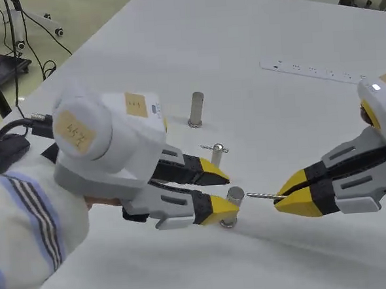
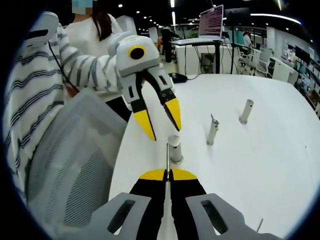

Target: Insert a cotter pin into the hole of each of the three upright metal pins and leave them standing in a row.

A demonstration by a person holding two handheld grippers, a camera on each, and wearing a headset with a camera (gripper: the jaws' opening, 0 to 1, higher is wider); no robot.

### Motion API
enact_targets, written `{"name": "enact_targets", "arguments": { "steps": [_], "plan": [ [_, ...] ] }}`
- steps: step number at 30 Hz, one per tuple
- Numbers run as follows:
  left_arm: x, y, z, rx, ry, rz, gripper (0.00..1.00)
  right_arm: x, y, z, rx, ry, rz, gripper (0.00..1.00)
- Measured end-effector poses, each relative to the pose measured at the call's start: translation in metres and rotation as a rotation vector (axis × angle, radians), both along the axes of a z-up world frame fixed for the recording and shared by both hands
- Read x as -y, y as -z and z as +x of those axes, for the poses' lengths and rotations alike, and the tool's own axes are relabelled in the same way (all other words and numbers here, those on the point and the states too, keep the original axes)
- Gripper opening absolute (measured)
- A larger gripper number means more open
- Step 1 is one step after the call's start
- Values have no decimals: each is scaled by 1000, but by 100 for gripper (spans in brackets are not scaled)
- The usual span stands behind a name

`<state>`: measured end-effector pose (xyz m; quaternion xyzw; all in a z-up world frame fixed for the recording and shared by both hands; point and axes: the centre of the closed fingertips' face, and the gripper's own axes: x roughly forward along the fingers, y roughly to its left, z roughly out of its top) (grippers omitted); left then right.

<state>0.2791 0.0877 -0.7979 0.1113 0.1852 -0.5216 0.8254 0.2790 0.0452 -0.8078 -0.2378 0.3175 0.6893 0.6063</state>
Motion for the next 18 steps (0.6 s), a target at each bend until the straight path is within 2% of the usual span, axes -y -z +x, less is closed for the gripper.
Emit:
{"name": "enact_targets", "arguments": {
  "steps": [5, 11, 18],
  "plan": [
    [1, 7, 4, -18, -13, 5, 20, -1, 7, 5, 6, 1, -18, 4],
    [4, 13, 6, -36, -16, 6, 18, -2, 12, 3, 8, -17, -35, 4],
    [5, 17, 7, -44, -16, 12, 16, -4, 14, 4, 5, -21, -38, 4]
  ]
}}
